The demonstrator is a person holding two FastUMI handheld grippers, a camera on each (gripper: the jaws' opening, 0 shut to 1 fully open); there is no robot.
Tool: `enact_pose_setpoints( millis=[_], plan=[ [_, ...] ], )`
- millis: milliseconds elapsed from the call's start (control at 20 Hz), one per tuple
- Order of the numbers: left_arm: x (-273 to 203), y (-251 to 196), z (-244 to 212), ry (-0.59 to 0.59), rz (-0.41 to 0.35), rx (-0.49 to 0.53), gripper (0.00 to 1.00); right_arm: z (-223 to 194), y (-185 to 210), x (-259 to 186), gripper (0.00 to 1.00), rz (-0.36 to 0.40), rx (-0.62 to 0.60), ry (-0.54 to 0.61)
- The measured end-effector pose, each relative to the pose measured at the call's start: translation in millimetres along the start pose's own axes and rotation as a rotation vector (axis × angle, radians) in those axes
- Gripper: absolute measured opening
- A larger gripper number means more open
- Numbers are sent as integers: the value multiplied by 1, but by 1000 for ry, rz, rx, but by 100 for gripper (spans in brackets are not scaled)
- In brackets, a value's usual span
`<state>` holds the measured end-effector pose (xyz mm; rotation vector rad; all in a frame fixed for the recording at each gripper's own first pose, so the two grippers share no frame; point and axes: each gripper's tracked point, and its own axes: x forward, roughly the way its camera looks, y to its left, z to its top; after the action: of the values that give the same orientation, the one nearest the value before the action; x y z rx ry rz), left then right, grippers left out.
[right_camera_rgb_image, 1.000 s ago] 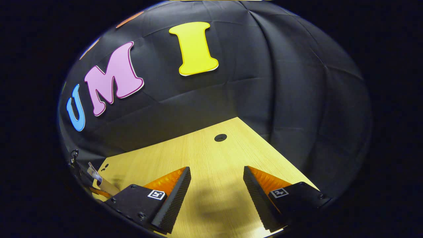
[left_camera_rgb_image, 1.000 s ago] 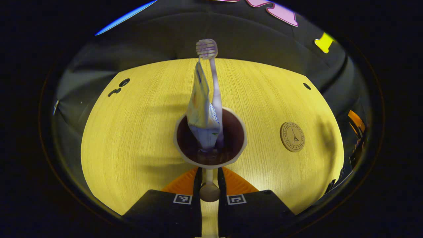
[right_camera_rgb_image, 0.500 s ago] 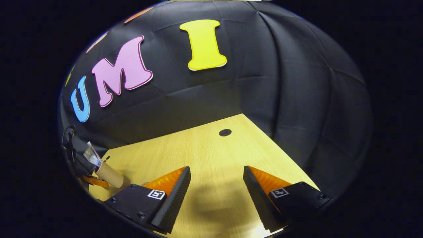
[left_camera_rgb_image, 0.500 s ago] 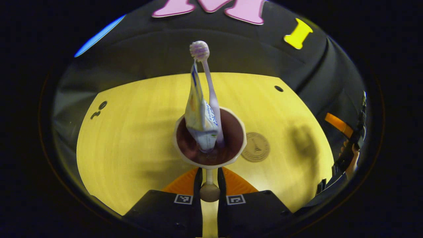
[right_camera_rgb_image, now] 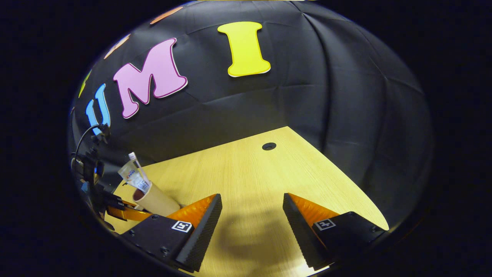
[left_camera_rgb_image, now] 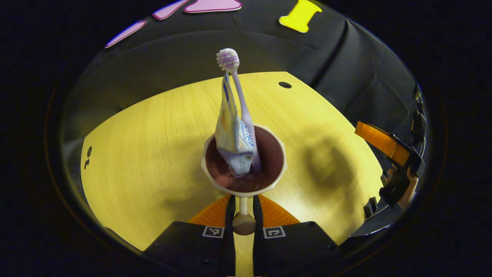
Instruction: Put the toothbrush and toothpaste on the desktop into the cup, then pick up the cup and place it on the coaster on the desktop.
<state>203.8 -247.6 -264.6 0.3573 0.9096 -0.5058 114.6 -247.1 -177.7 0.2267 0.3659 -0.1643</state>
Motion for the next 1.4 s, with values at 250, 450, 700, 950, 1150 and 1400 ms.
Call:
enact_pose_setpoints(
  millis=[250, 450, 700, 950, 1150, 1400],
  plan=[
    [11, -3, 2, 27, 3, 5, 23, -5, -10, -6, 98, -24, 23, 0],
    [14, -3, 0, 36, 17, 23, 29, -6, -16, -8, 98, -35, 37, 8],
    [10, -2, 1, 4, 40, 39, 34, -4, -16, -11, 98, -40, 36, -2],
    [-17, 10, 11, -81, 77, 7, 56, -3, -7, -17, 98, -26, 37, -3],
    [-47, 26, 14, -272, 152, -24, 98, 2, 0, -32, 98, -43, 11, -27],
    [-112, 39, -7, -461, 273, -73, 100, 2, 20, -57, 98, -15, -17, -17]
  ],
)
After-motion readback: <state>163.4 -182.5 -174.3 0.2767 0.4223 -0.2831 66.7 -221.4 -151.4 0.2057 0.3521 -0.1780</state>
